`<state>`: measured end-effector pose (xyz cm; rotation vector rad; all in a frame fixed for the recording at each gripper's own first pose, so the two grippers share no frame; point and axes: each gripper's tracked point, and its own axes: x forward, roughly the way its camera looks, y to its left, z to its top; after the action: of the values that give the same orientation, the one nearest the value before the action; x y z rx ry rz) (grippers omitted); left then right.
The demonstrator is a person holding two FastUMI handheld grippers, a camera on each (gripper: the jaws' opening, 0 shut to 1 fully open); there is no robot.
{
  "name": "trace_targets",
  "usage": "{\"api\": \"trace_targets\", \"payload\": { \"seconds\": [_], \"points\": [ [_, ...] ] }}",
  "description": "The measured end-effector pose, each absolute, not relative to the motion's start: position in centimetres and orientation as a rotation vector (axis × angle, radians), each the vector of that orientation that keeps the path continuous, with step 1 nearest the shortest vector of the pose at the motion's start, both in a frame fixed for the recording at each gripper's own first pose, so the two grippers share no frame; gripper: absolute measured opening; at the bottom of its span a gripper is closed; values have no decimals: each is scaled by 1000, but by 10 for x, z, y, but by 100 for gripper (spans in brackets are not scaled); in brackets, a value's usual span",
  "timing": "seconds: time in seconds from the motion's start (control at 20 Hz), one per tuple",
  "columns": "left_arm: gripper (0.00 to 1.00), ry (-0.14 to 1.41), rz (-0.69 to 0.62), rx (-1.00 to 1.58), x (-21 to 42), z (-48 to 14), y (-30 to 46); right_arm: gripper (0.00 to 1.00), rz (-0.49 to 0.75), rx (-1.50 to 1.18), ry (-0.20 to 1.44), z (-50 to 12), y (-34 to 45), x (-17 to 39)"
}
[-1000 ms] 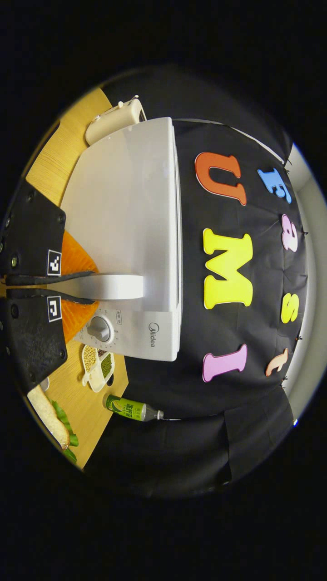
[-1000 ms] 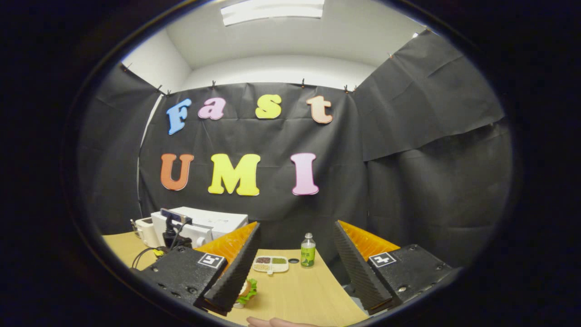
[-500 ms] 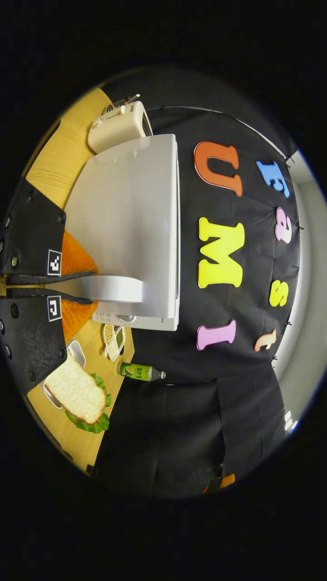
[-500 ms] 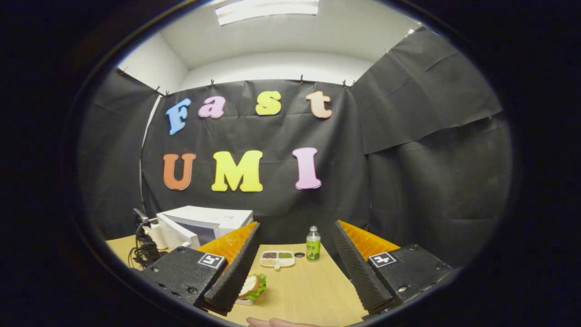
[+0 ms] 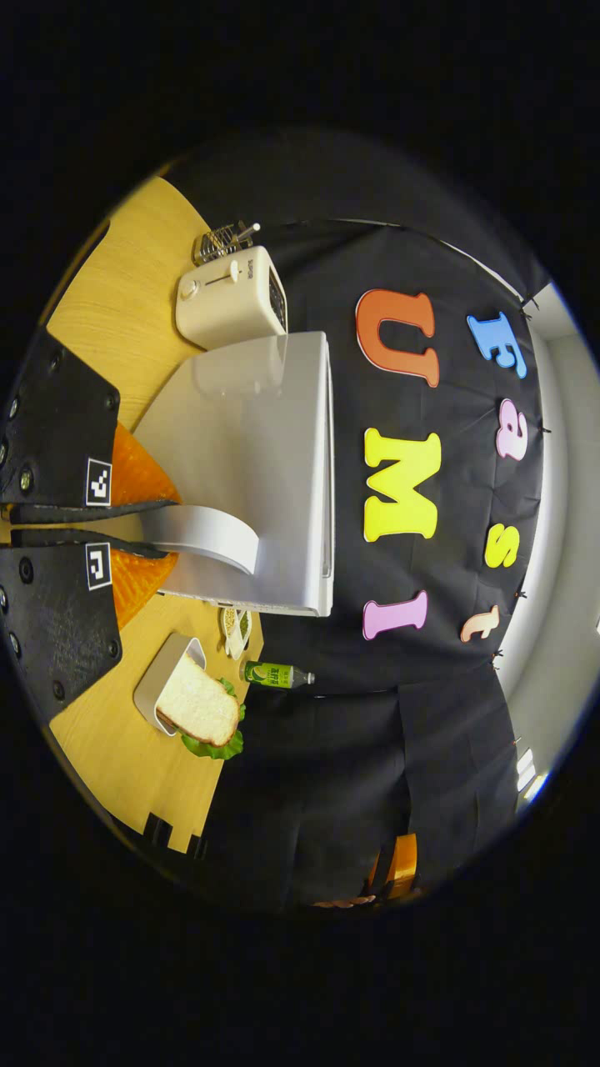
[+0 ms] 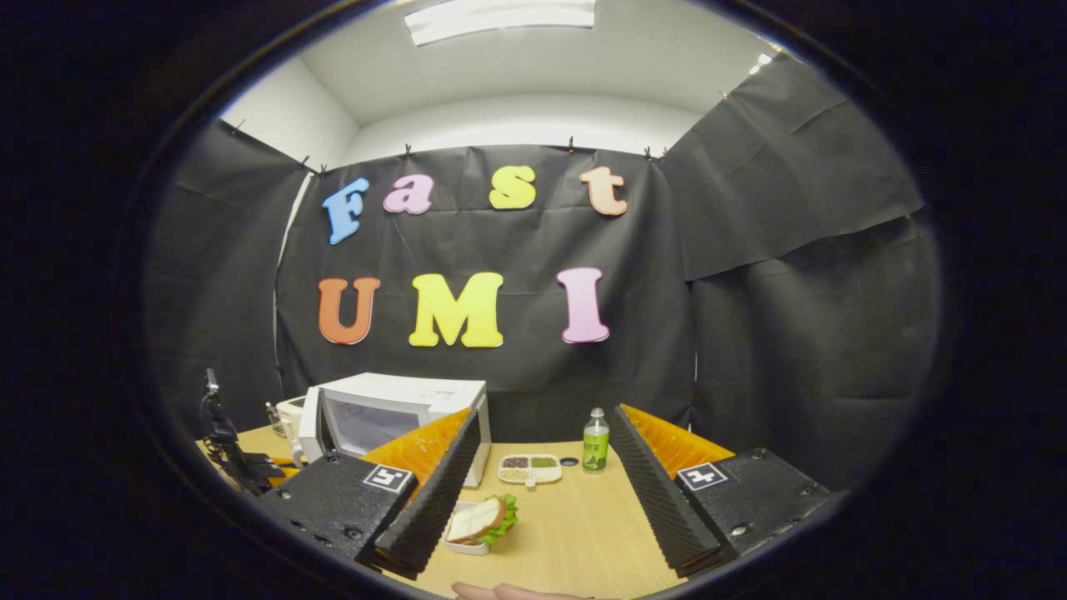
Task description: Open the microwave oven with the left hand, put the food in, and close the microwave oven.
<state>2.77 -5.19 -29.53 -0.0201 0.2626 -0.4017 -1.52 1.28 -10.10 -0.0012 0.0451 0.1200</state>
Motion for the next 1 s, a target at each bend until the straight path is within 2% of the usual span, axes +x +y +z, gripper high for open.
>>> {"api": "trace_targets", "payload": {
  "seconds": [0.1,0.15,0.3,0.35,0.4,0.45,0.5,0.55,0.65,0.75,0.8,0.85,0.9,1.0],
  "points": [
    [2,262,-373,-11,16,-292,-17,100,128,-4,46,-102,21,-15],
    [31,264,-389,-6,13,-294,-16,100,134,-2,49,-102,26,-15],
    [29,259,-344,33,-1,-290,28,100,157,6,60,-107,41,-16],
    [31,261,-301,46,-5,-289,51,100,163,6,62,-108,44,-17],
    [43,275,-246,56,-10,-289,77,100,167,0,62,-109,47,-17],
    [69,292,-192,49,-23,-286,98,100,165,-11,67,-111,48,-17],
    [77,310,-126,40,-26,-284,117,91,161,-19,73,-114,49,-16],
    [89,311,-51,32,-33,-278,138,100,165,-25,80,-116,51,-15],
    [89,311,75,36,-49,-262,168,100,175,-33,104,-123,57,-10],
    [89,275,140,35,-62,-239,178,100,187,-47,126,-127,62,-2],
    [89,259,157,21,-68,-230,178,92,186,-54,137,-131,61,4],
    [89,240,161,1,-70,-217,175,92,186,-65,154,-134,60,11],
    [89,231,152,-18,-73,-209,167,100,188,-77,175,-140,60,17],
    [89,215,141,-31,-73,-192,154,100,194,-100,222,-151,59,32]
  ]
}}
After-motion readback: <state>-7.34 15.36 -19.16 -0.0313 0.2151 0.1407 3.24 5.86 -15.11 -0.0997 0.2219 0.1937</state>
